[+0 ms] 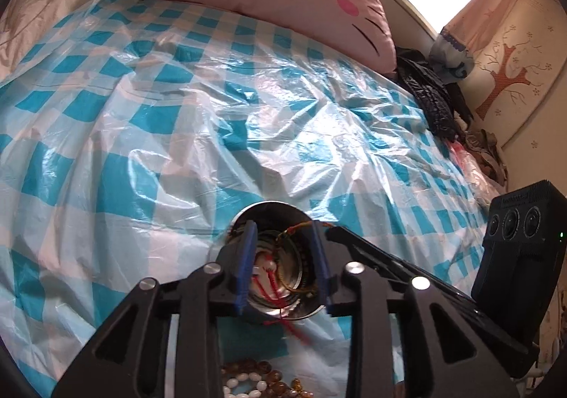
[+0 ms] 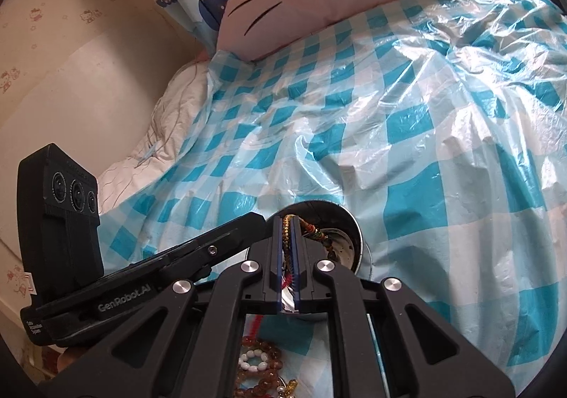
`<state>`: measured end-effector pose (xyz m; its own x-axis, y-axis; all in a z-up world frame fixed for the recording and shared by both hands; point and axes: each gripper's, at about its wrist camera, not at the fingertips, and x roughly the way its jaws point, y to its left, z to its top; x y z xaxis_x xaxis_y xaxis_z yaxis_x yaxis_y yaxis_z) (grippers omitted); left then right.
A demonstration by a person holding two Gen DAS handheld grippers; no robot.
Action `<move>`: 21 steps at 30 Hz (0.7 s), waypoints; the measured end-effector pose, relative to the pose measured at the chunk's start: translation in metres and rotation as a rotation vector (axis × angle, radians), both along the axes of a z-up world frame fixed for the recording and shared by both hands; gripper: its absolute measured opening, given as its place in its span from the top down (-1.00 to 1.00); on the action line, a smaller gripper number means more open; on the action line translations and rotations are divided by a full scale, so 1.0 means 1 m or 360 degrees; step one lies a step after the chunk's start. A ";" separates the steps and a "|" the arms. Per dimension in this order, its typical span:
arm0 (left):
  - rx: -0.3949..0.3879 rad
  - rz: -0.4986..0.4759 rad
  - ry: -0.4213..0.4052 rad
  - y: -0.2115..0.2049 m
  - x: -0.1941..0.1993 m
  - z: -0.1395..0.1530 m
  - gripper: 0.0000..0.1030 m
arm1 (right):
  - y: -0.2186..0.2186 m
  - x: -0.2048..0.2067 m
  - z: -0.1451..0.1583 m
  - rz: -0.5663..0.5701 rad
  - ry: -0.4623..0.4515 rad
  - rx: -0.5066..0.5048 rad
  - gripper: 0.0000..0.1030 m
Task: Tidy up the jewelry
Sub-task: 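Carry the red strings and braided bracelet into the metal tin and open both tools, then move both tools back over the remaining bead bracelets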
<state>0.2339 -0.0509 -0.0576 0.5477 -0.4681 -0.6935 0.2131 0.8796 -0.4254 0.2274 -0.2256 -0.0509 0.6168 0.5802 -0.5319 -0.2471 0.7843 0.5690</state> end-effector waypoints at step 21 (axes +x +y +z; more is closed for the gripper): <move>0.0170 0.0258 -0.0210 0.054 -0.038 0.037 -0.40 | 0.016 -0.030 0.015 0.0117 -0.0061 -0.0171 0.62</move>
<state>0.1963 0.0031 -0.0205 0.6989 -0.2942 -0.6520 0.1128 0.9454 -0.3057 0.1972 -0.2096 -0.0356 0.5956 0.5654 -0.5705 -0.3260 0.8193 0.4717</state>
